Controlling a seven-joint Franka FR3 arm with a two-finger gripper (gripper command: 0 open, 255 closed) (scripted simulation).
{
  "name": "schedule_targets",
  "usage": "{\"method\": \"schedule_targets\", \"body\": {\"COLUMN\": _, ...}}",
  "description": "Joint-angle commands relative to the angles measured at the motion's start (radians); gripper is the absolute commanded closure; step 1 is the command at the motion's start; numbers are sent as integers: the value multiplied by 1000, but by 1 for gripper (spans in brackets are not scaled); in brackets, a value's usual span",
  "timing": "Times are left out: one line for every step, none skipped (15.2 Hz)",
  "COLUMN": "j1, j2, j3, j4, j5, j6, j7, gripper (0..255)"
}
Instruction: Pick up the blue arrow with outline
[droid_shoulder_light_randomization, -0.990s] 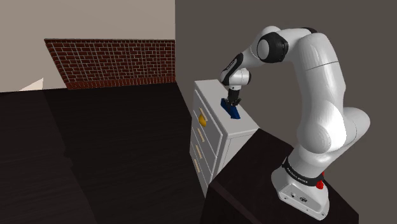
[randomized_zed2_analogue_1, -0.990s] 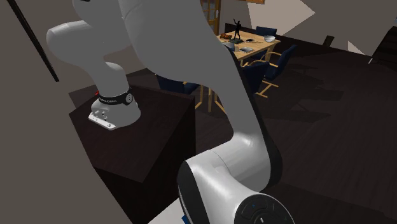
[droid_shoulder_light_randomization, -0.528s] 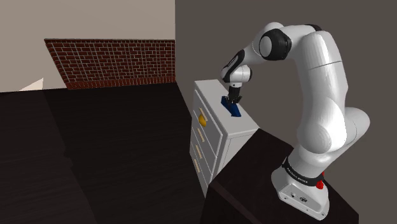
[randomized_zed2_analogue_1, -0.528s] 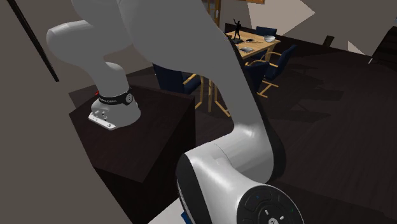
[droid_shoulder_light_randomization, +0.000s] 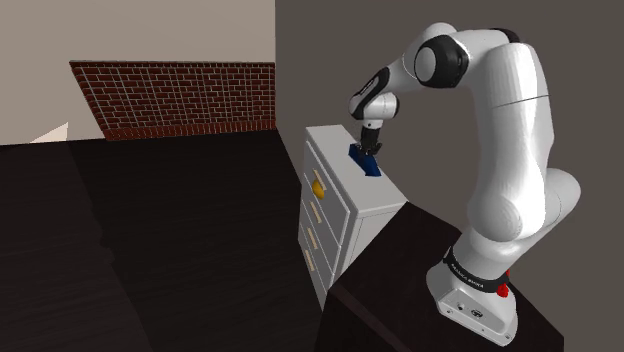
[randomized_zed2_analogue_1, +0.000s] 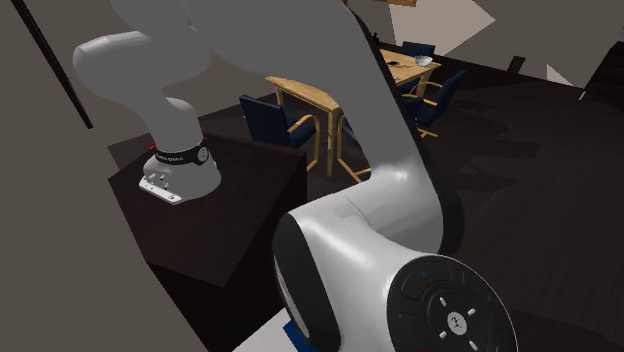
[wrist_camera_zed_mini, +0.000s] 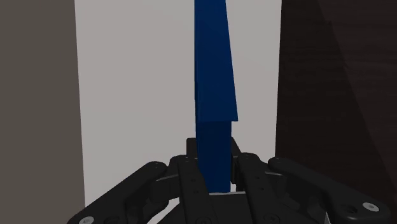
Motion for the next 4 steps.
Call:
{"method": "schedule_targets", "body": {"j1": 3, "j2": -24, "j3": -5, "j4": -8, "j5": -6, "j6": -16, "j7": 2, "gripper": 255}}
{"method": "schedule_targets", "body": {"j1": 4, "j2": -33, "j3": -8, "j4": -9, "j5": -9, "j6": -24, "j7": 4, "gripper": 255}}
{"method": "schedule_targets", "body": {"j1": 5, "j2": -35, "j3": -8, "j4": -9, "j5": -9, "j6": -26, "j7": 4, "gripper": 255}}
{"method": "schedule_targets", "body": {"j1": 5, "j2": -35, "j3": -8, "j4": -9, "j5": -9, "j6": -26, "j7": 4, "gripper": 255}}
